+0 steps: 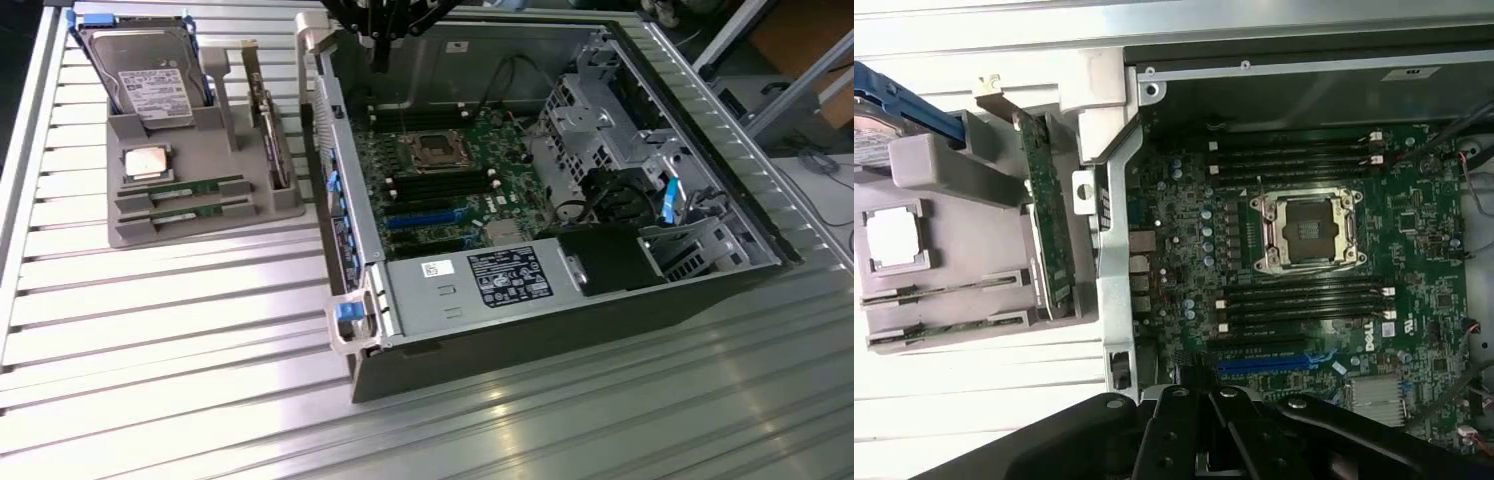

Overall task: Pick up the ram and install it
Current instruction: 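Reach for the ram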

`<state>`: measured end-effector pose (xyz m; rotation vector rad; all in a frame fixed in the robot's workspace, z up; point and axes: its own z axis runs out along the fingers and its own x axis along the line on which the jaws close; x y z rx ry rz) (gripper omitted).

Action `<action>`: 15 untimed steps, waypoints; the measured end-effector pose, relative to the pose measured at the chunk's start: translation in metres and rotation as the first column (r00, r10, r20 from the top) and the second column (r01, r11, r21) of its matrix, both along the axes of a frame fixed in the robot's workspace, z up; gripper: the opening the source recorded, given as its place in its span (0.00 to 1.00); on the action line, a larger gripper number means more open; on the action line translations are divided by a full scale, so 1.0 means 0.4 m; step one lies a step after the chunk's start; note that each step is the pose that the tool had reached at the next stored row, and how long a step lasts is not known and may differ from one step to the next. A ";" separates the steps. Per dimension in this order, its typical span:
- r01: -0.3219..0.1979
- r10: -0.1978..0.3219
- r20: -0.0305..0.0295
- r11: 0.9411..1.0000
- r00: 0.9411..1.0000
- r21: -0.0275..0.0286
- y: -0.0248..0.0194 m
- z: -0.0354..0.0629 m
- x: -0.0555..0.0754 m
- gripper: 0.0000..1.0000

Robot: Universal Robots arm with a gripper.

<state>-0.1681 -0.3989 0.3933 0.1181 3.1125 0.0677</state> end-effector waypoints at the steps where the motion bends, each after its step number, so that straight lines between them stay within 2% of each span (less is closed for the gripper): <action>1: 0.000 0.000 0.000 1.000 1.000 0.000 0.000 0.000 -0.006 0.10; 6: 0.000 0.000 0.000 1.000 1.000 0.000 0.000 0.000 -0.029 0.10; 15: 0.000 0.000 0.000 1.000 1.000 0.000 0.000 0.000 -0.093 0.10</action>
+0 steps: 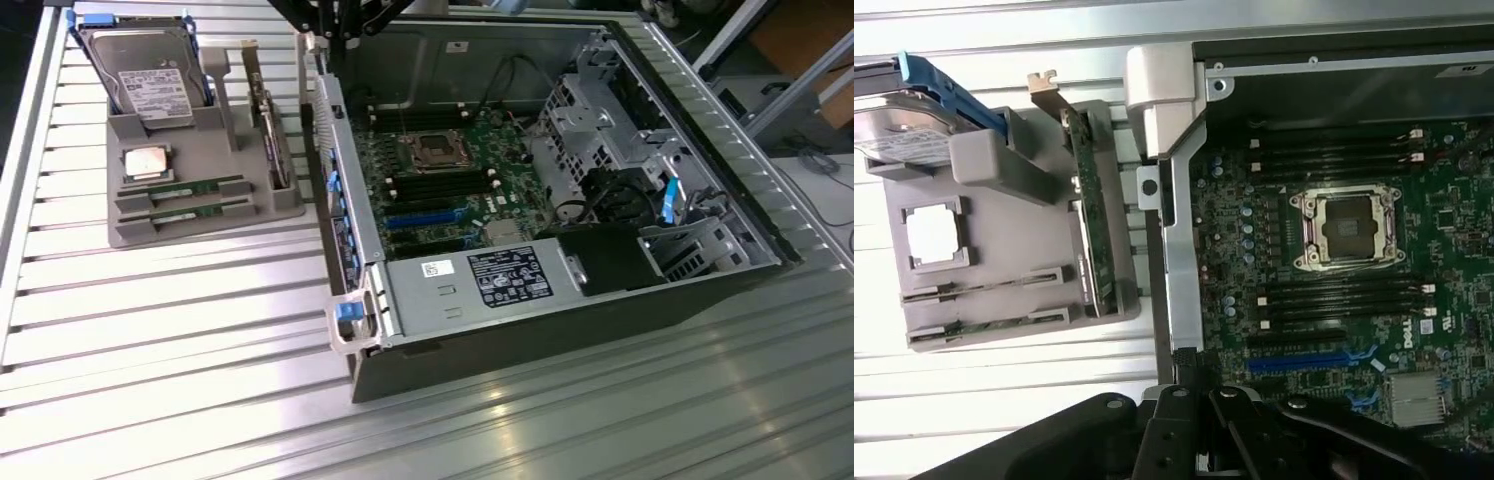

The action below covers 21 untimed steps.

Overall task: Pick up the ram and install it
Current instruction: 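Reach for the ram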

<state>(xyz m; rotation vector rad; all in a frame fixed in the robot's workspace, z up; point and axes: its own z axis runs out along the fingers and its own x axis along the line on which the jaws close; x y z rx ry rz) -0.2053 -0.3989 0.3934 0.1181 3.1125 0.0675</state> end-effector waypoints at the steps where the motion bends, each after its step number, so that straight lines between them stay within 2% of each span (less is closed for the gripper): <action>1: 0.000 0.000 0.000 1.000 1.000 0.000 0.000 0.000 -0.007 0.10; 8: 0.000 0.000 0.000 1.000 1.000 0.000 0.000 0.000 -0.063 0.10; 16: 0.000 0.000 0.000 1.000 1.000 0.000 0.000 0.000 -0.103 0.10; 21: 0.000 0.000 0.000 1.000 1.000 0.000 0.000 0.000 -0.151 0.10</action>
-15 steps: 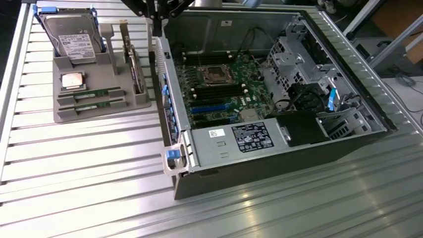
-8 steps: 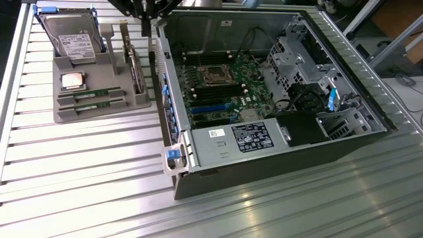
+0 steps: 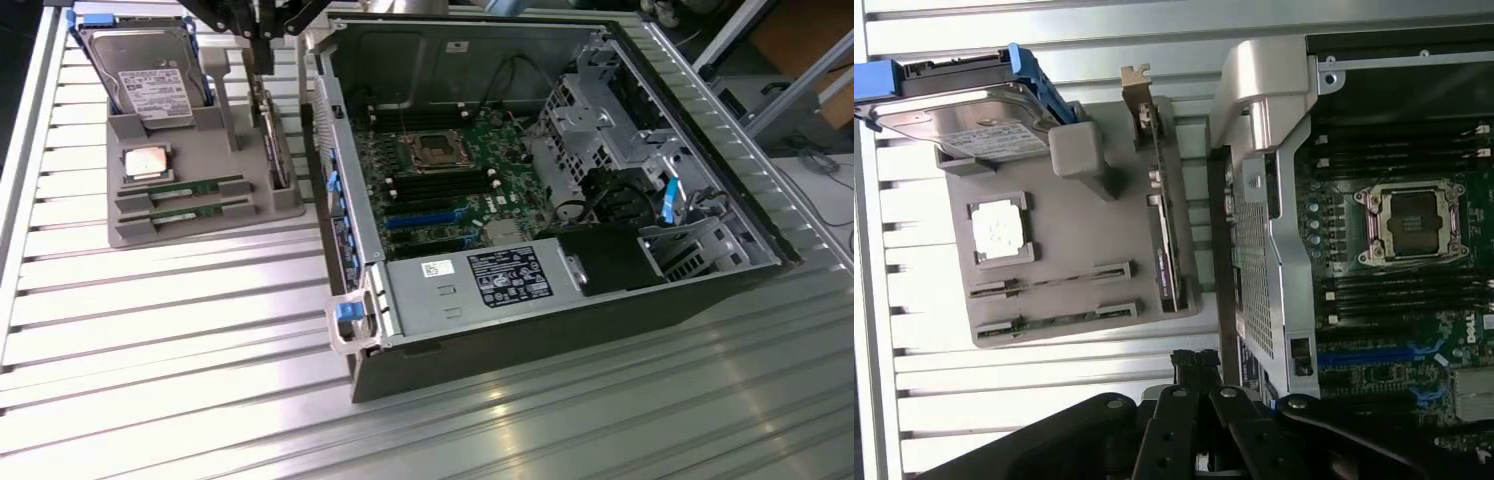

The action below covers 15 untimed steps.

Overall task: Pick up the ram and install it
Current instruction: 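Reach for the ram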

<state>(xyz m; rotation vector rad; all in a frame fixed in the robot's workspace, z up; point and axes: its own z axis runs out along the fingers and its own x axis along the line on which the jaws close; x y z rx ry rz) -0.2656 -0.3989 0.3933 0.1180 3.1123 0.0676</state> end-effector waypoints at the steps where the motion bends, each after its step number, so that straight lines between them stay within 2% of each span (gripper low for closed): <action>1: 0.000 0.000 0.000 1.000 1.000 0.000 0.000 0.000 -0.009 0.10; 15: 0.000 0.000 0.000 1.000 1.000 0.000 0.000 0.000 -0.100 0.10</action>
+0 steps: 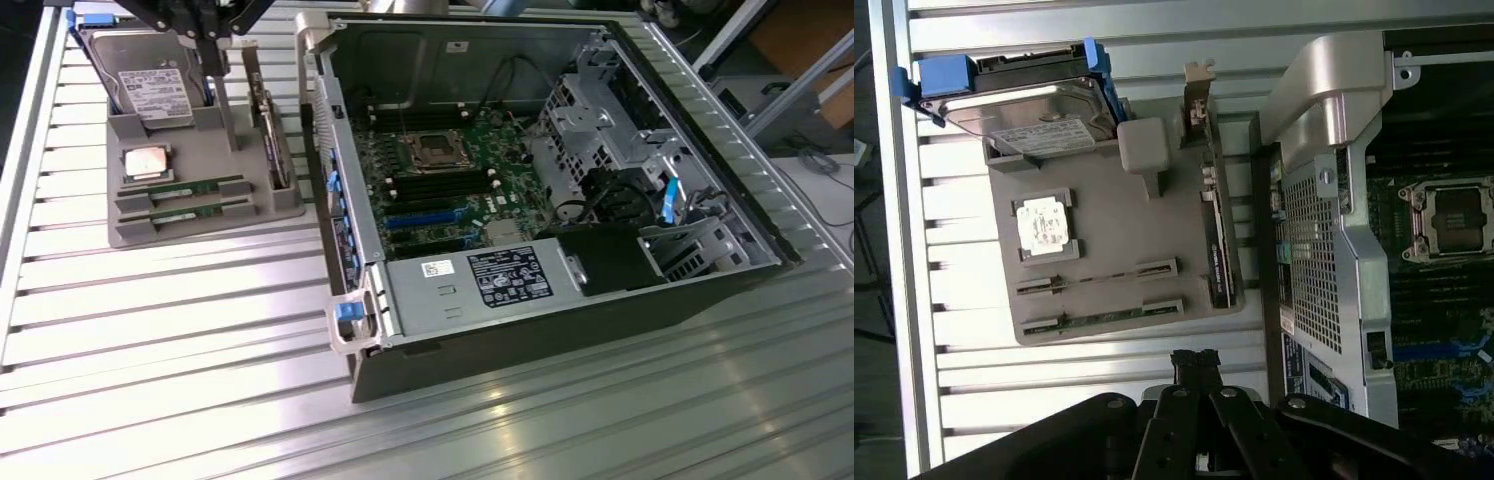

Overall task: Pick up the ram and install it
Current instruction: 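Reach for the ram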

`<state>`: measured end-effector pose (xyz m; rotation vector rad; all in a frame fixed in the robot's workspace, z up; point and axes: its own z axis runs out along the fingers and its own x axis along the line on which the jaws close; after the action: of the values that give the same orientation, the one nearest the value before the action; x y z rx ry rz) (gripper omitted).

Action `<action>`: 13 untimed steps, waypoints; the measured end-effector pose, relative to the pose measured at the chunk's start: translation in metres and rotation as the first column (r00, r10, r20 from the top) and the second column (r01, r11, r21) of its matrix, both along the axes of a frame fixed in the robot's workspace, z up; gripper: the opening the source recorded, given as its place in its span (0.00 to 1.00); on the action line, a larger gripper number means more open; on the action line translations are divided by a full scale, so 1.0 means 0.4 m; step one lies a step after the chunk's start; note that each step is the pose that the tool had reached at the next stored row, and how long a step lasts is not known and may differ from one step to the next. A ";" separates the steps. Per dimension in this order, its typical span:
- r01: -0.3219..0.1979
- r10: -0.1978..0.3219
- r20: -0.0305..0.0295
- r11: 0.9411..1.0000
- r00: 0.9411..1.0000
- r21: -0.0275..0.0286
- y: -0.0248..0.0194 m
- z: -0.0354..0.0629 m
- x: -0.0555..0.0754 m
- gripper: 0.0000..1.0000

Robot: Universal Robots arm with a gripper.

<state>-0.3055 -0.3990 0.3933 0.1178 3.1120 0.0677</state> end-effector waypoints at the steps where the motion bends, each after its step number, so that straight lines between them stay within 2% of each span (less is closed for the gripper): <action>1: 0.000 0.000 0.000 1.000 1.000 0.000 0.000 0.000 -0.008 0.10; 13: 0.000 0.000 0.000 1.000 1.000 0.000 0.000 0.000 -0.106 0.10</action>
<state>-0.3478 -0.3990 0.3933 0.1179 3.1117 0.0676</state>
